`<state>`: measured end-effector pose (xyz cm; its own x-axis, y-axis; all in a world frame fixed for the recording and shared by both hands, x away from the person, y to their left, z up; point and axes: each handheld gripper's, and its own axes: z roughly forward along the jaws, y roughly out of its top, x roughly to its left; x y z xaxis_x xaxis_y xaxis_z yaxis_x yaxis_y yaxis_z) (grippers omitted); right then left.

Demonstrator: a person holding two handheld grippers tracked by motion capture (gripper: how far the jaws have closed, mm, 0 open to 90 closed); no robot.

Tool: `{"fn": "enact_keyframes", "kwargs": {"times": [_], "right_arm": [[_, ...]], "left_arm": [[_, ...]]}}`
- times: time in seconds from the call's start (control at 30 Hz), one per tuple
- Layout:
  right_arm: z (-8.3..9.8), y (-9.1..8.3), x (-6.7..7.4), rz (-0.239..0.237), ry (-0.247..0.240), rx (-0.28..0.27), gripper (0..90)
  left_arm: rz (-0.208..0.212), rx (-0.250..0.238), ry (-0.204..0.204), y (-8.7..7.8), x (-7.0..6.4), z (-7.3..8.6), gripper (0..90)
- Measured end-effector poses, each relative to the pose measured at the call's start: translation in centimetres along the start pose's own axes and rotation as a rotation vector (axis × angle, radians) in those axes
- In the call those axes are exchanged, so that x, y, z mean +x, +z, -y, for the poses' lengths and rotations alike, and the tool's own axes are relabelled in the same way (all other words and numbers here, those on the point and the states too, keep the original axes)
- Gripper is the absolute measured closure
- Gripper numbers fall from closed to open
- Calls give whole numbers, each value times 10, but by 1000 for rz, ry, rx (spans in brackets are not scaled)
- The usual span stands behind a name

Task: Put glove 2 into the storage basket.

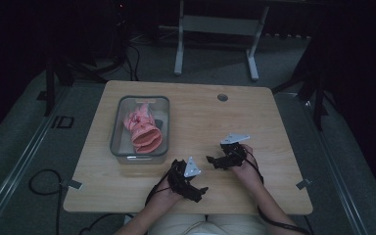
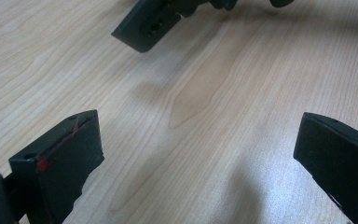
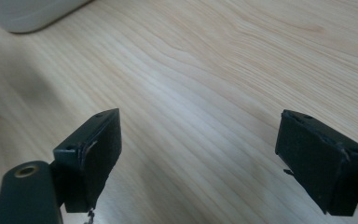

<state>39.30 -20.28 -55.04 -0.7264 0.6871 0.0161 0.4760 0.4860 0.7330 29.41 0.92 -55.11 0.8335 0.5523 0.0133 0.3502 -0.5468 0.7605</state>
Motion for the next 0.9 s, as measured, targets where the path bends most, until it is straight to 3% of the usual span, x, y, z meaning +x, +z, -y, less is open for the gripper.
{"fn": "enact_keyframes", "kwargs": {"times": [0.23,0.47,0.9], "right_arm": [[6,1,-6,52,26,27,141],[14,2,-8,79,17,0,138],[16,2,-12,86,32,-21,137]], "left_arm": [[4,1,6,1,-1,2,5],[7,-3,-8,1,1,8,5],[-2,-14,-33,-1,5,9,5]]}}
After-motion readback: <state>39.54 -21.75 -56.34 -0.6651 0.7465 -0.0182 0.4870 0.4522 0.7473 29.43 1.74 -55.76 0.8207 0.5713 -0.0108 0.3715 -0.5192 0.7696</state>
